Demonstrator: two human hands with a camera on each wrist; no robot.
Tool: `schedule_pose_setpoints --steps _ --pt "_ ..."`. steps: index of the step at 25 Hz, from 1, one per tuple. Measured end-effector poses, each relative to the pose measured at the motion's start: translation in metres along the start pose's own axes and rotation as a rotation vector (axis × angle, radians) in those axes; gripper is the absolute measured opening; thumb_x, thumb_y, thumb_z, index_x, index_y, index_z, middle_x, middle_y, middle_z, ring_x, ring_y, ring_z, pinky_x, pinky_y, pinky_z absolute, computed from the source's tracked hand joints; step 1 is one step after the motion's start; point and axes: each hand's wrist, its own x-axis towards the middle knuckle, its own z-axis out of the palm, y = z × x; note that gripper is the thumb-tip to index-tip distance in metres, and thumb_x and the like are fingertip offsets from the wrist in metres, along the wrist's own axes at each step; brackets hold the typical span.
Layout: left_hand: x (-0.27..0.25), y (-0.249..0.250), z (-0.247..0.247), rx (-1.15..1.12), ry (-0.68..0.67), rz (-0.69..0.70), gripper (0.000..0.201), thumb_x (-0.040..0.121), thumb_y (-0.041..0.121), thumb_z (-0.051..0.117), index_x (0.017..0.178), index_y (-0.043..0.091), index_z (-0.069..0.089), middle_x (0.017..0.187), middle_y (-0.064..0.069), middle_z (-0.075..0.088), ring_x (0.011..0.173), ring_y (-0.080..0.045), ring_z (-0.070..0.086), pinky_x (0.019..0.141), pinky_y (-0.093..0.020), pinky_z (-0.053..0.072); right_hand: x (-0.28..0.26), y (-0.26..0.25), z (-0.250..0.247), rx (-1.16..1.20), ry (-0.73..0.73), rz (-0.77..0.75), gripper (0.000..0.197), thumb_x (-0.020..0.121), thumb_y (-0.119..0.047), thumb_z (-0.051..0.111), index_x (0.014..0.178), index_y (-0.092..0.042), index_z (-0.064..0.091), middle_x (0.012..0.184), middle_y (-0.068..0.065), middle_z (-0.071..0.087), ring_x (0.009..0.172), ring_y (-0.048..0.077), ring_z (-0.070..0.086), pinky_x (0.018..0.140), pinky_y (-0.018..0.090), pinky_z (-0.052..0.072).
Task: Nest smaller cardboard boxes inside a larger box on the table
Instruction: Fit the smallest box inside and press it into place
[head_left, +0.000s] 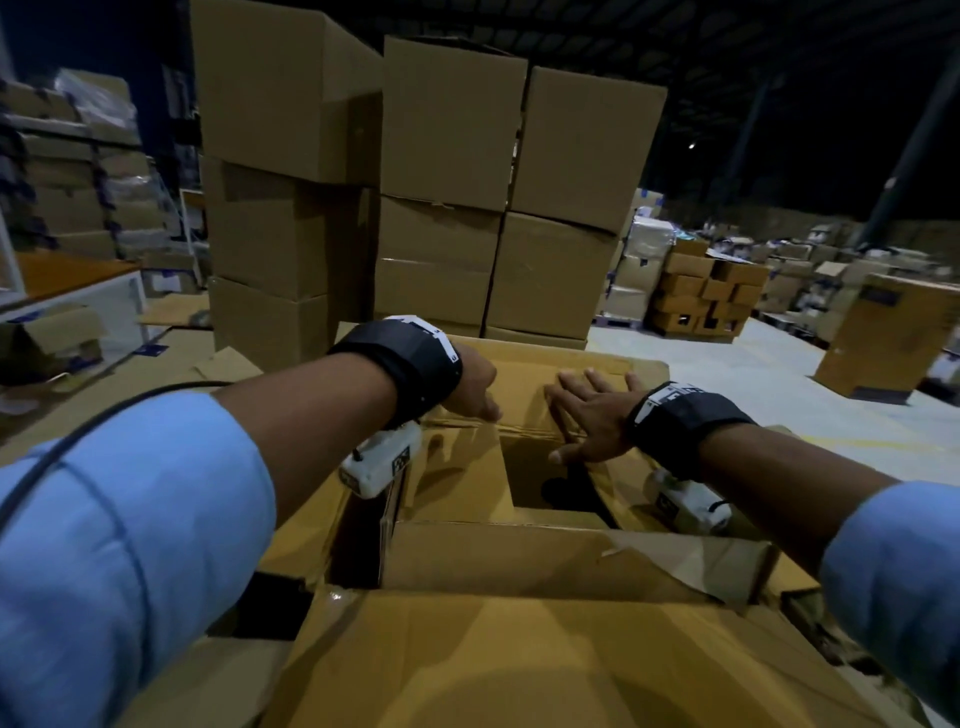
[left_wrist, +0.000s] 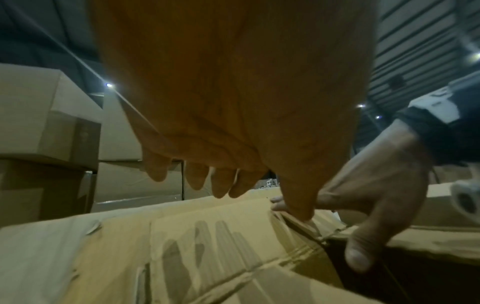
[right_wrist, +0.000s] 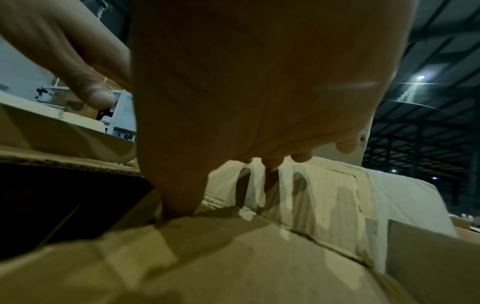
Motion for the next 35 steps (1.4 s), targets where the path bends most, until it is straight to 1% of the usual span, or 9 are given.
schedule_pose_setpoints --steps 3,8,15,19,26,28,30,31,35 --pt "0.01 -0.003 0.0 0.005 0.057 0.003 0.066 0.097 0.058 0.046 0.146 0.014 0.041 0.146 -0.008 0.048 0.132 -0.028 0.046 0.098 -0.043 0.045 0.005 0.002 -0.002 -0.003 -0.007 -0.004 0.109 0.079 -0.083 0.045 0.153 -0.034 -0.019 0.162 -0.005 -0.023 0.151 0.03 -0.013 0.115 0.069 0.003" --pt "0.023 -0.004 0.011 -0.062 -0.093 -0.018 0.07 0.094 0.061 0.05 0.147 0.016 0.039 0.144 -0.008 0.05 0.127 -0.028 0.049 0.094 -0.043 0.044 0.014 0.002 -0.004 0.051 0.035 0.01 0.113 0.077 -0.082 0.05 0.154 -0.033 -0.016 0.164 -0.002 -0.018 0.152 0.03 -0.01 0.115 0.068 0.005" --pt "0.023 -0.012 0.019 -0.149 -0.23 -0.009 0.077 0.093 0.065 0.047 0.15 0.016 0.033 0.15 -0.008 0.042 0.134 -0.03 0.043 0.103 -0.043 0.037 0.017 -0.003 -0.009 0.133 -0.042 0.006 0.11 0.078 -0.079 0.054 0.156 -0.034 -0.01 0.165 0.0 -0.013 0.152 0.031 -0.004 0.115 0.066 0.011" --pt "0.022 -0.006 0.02 -0.14 -0.279 0.014 0.079 0.09 0.069 0.049 0.152 0.024 0.029 0.151 -0.006 0.04 0.133 -0.03 0.043 0.106 -0.048 0.04 0.019 -0.002 -0.009 0.207 -0.071 -0.006 0.11 0.078 -0.074 0.06 0.156 -0.035 -0.008 0.166 -0.002 -0.008 0.152 0.032 -0.002 0.116 0.063 0.015" --pt "0.009 0.028 0.022 -0.072 -0.273 0.099 0.085 0.089 0.073 0.043 0.157 0.038 0.006 0.154 -0.01 0.036 0.134 -0.033 0.041 0.082 -0.037 0.038 0.011 -0.001 -0.019 0.265 -0.068 0.009 0.101 0.081 -0.065 0.065 0.157 -0.035 0.006 0.161 0.0 0.023 0.144 0.03 0.029 0.107 0.051 0.036" --pt "0.008 0.027 0.032 -0.047 -0.228 0.076 0.087 0.086 0.08 0.038 0.155 0.045 -0.001 0.161 -0.008 0.022 0.14 -0.037 0.032 0.089 -0.044 0.039 0.01 -0.003 -0.019 0.25 -0.071 0.0 0.103 0.081 -0.065 0.065 0.157 -0.034 0.004 0.163 -0.001 0.019 0.146 0.03 0.025 0.11 0.053 0.033" --pt "0.006 0.021 0.041 -0.018 -0.192 0.056 0.087 0.083 0.085 0.032 0.153 0.049 -0.004 0.166 -0.005 0.003 0.146 -0.042 0.018 0.107 -0.061 0.027 0.011 -0.004 -0.018 0.216 -0.09 -0.009 0.107 0.079 -0.069 0.063 0.157 -0.033 -0.002 0.166 -0.003 0.005 0.151 0.031 0.012 0.116 0.058 0.025" --pt "0.005 0.018 0.044 0.005 -0.179 0.056 0.087 0.082 0.086 0.029 0.153 0.049 -0.005 0.166 -0.004 -0.003 0.147 -0.042 0.014 0.11 -0.065 0.02 0.01 -0.005 -0.016 0.204 -0.099 -0.006 0.109 0.079 -0.071 0.062 0.156 -0.034 -0.006 0.167 -0.004 -0.002 0.152 0.032 0.005 0.116 0.06 0.02" --pt "0.003 0.012 0.047 0.024 -0.163 0.054 0.086 0.083 0.086 0.025 0.154 0.048 -0.004 0.167 -0.002 -0.007 0.148 -0.042 0.015 0.111 -0.065 0.019 0.002 -0.008 -0.011 0.125 -0.107 0.02 0.117 0.076 -0.079 0.057 0.155 -0.033 -0.016 0.165 0.003 -0.016 0.151 0.036 -0.007 0.115 0.065 0.014"
